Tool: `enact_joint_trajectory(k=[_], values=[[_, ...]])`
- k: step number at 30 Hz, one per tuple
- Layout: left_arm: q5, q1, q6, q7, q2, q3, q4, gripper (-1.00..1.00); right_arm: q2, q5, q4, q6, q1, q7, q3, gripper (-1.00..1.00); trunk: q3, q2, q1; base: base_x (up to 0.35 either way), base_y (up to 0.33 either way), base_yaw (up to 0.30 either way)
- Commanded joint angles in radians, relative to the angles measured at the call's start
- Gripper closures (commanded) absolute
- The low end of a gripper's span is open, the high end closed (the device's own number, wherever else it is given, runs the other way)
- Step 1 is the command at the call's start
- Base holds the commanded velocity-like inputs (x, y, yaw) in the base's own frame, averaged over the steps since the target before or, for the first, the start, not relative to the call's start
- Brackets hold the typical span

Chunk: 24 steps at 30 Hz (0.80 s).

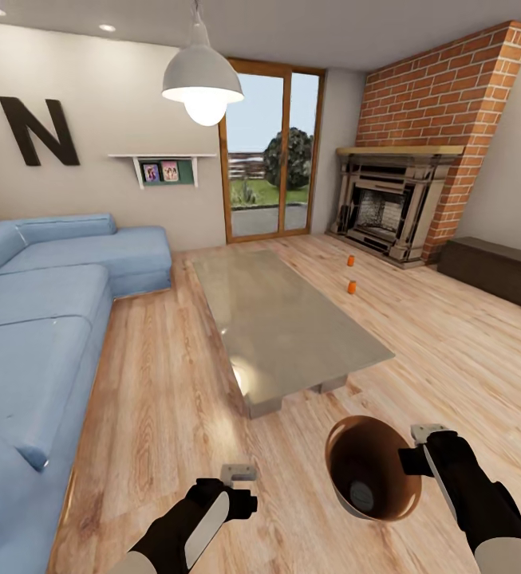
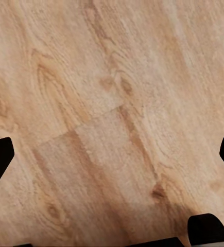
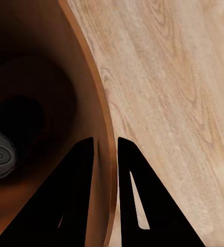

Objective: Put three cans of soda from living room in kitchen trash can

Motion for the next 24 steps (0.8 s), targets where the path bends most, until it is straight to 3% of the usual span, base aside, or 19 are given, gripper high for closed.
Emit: enact_joint_trajectory(k=[1, 8, 16, 24], values=[[0.0, 0.0, 0.0, 0.0, 0.0, 0.0, 0.0, -1.0, 0.0, -0.012, 0.0, 0.001, 0.0, 0.005, 0.0, 1.0, 0.003, 0.007, -0.004, 0.0, 0.0, 0.0], [0.0, 0.0, 0.0, -0.001, 0.0, 0.0, 0.0, -1.0, 0.0, -0.012, 0.0, 0.001, 0.0, 0.005, 0.0, 1.0, 0.027, 0.056, -0.031, 0.0, 0.0, 0.0], [0.0, 0.0, 0.0, -0.001, 0.0, 0.0, 0.0, -1.0, 0.0, -0.012, 0.0, 0.001, 0.0, 0.006, 0.0, 1.0, 0.038, 0.056, -0.031, 0.0, 0.0, 0.0], [-0.002, 0.0, 0.0, -0.001, 0.0, 0.0, 0.001, -1.0, 0.0, -0.012, 0.0, 0.001, 0.0, 0.006, 0.0, 1.0, 0.072, 0.112, -0.061, 0.0, 0.0, 0.0]])
